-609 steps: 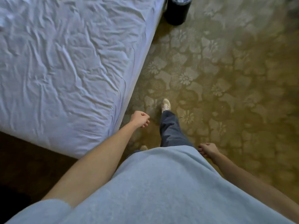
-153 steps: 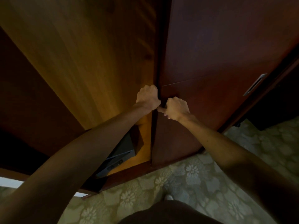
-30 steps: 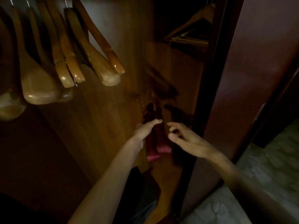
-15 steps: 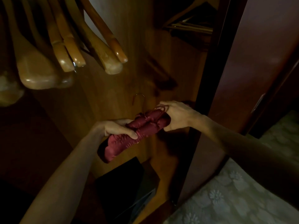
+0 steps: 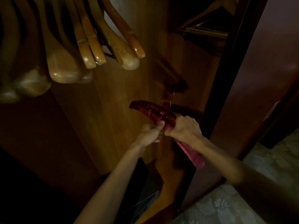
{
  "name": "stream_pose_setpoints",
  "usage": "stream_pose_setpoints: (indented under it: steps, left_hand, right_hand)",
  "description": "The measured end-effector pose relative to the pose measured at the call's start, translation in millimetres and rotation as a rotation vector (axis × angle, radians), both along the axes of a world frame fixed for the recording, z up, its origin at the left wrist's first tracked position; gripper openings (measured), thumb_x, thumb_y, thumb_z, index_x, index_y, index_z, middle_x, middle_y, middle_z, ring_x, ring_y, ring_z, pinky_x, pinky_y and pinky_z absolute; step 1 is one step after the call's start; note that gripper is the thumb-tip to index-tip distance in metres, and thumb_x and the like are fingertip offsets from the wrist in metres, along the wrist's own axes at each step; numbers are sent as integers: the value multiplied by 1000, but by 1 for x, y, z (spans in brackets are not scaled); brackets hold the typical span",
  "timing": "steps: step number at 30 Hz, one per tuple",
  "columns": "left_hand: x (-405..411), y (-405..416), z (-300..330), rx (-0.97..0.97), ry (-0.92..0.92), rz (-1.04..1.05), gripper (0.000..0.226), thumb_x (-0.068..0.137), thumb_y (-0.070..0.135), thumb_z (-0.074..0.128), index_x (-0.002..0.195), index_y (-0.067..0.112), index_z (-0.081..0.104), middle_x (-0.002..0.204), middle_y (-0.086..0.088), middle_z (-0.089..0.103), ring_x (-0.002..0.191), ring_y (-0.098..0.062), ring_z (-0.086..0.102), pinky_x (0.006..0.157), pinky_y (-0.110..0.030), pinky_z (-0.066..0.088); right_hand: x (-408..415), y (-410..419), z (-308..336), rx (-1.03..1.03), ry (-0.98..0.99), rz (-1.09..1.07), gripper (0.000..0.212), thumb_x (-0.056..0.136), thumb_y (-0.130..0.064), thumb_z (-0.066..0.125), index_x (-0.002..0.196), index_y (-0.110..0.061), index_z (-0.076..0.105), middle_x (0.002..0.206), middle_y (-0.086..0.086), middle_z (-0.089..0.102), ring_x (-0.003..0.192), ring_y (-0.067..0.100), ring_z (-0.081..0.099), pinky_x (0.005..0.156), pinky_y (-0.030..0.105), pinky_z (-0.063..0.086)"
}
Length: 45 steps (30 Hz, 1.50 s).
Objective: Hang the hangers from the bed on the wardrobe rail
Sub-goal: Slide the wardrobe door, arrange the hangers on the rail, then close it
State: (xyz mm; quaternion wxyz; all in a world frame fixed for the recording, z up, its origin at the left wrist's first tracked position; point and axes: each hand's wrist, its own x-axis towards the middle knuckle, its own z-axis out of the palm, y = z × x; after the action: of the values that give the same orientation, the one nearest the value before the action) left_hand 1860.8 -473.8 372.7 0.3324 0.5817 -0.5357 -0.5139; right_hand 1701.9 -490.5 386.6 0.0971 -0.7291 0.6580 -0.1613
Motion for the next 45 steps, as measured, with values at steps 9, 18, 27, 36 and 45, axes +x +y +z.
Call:
stream_pose_setpoints:
  steps: [9, 18, 27, 36, 45]
  left_hand:
    - [-59, 9, 54, -39, 250, 38, 24, 98, 43, 59, 118, 30, 62, 103, 16, 67, 93, 0, 65, 73, -19, 56]
    - [-56, -30, 196, -240, 368, 159, 34, 99, 35, 61, 128, 17, 61, 115, -2, 70, 95, -14, 67, 60, -24, 53]
    - [-13, -77, 306, -359, 238, 380, 28, 101, 36, 55, 121, 19, 61, 100, -3, 66, 80, -14, 62, 51, -25, 50]
    - [24, -115, 343, -382, 216, 494, 19, 102, 29, 44, 105, 19, 60, 82, -3, 58, 69, -14, 56, 58, -25, 47]
    - [33, -134, 352, -318, 183, 496, 22, 106, 29, 38, 105, 16, 56, 85, -4, 59, 69, -15, 57, 53, -25, 47]
  right_hand:
    - [-54, 30, 61, 199, -545, 233, 59, 91, -40, 68, 145, -39, 43, 126, -18, 59, 112, 2, 58, 92, 19, 44]
    - [-60, -5, 191, 121, -769, 287, 45, 99, -31, 56, 143, -35, 50, 119, -5, 69, 101, 11, 70, 81, 25, 55]
    - [1, -57, 292, 1, -831, 294, 32, 93, -35, 62, 118, -15, 69, 98, 4, 74, 78, 16, 74, 57, 21, 54]
    - [51, -105, 336, 19, -725, 348, 31, 95, -36, 60, 120, -17, 62, 106, 11, 70, 90, 26, 72, 79, 36, 61]
    - [64, -123, 344, 21, -585, 335, 25, 100, -35, 53, 118, -18, 58, 96, 9, 67, 74, 21, 67, 58, 28, 52]
